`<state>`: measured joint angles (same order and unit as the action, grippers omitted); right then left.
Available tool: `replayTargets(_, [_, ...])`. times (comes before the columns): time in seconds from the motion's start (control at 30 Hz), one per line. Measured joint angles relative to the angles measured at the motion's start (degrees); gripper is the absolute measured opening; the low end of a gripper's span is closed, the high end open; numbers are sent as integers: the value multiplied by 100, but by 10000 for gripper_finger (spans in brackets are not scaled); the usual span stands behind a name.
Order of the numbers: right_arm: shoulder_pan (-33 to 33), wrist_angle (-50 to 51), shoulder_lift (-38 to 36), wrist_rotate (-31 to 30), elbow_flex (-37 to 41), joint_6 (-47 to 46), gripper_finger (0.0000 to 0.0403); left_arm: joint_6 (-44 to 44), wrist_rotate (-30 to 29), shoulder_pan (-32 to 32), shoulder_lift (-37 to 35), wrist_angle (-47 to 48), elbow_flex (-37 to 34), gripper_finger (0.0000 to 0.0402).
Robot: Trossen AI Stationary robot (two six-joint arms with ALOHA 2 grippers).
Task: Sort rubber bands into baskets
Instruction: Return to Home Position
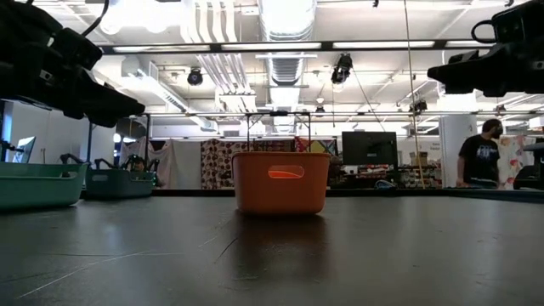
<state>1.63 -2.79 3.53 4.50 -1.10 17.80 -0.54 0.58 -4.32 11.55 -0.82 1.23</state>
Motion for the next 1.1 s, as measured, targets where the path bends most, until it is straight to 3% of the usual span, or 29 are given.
replayTargets(0.2, [0, 0, 0, -3, -2, 238, 84, -2, 0, 0, 0, -1, 2, 96])
replayTargets(0.7, [0, -1, 0, -1, -12, -781, 68, 0, 0, 0, 0, 2, 2, 96])
replayTargets(1.1, [0, -2, 0, -3, -13, -835, 68, -2, 0, 0, 0, 2, 2, 96])
